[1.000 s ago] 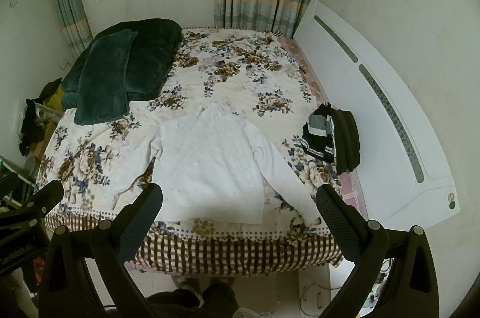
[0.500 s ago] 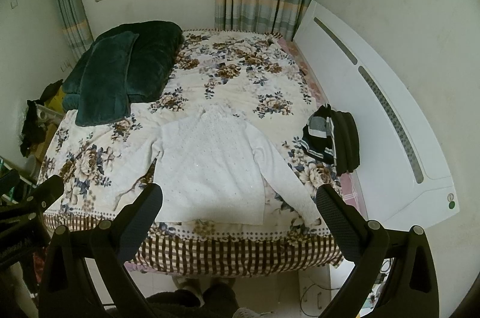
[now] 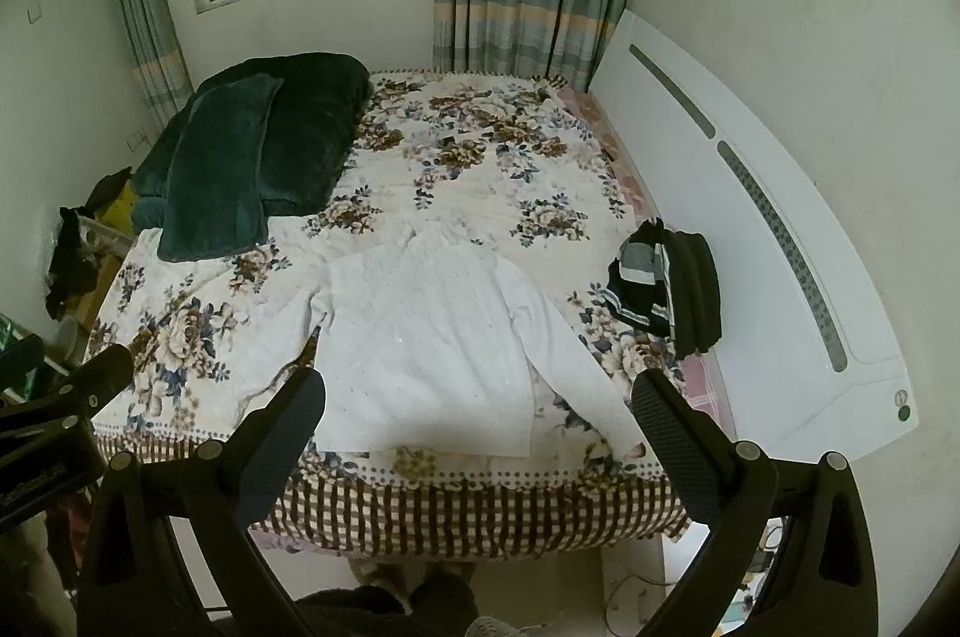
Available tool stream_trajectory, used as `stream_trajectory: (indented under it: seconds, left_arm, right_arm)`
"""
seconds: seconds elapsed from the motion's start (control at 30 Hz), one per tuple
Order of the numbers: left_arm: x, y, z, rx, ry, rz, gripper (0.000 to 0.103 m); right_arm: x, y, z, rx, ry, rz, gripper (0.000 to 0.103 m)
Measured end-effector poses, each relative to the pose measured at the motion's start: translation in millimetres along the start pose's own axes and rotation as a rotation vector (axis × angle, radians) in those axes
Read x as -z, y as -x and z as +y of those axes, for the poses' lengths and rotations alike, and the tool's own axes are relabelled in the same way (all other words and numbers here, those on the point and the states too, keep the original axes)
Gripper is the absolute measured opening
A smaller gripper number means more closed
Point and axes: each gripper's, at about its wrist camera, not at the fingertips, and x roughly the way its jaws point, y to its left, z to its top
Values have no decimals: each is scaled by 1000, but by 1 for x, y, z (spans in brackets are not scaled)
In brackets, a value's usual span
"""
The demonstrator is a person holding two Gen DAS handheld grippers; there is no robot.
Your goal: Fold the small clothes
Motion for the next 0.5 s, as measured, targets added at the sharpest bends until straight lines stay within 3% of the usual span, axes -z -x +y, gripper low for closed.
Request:
stream_trajectory:
  seconds: [0.37, 0.5]
  left_arm:
    - [-2, 1, 0, 3, -4, -8, 103]
    - [-12, -13, 2, -33, -15, -47, 103]
  right_arm:
    - [8, -1, -2, -2, -3, -5, 103]
    - [4, -18, -6, -24, -61, 20, 103]
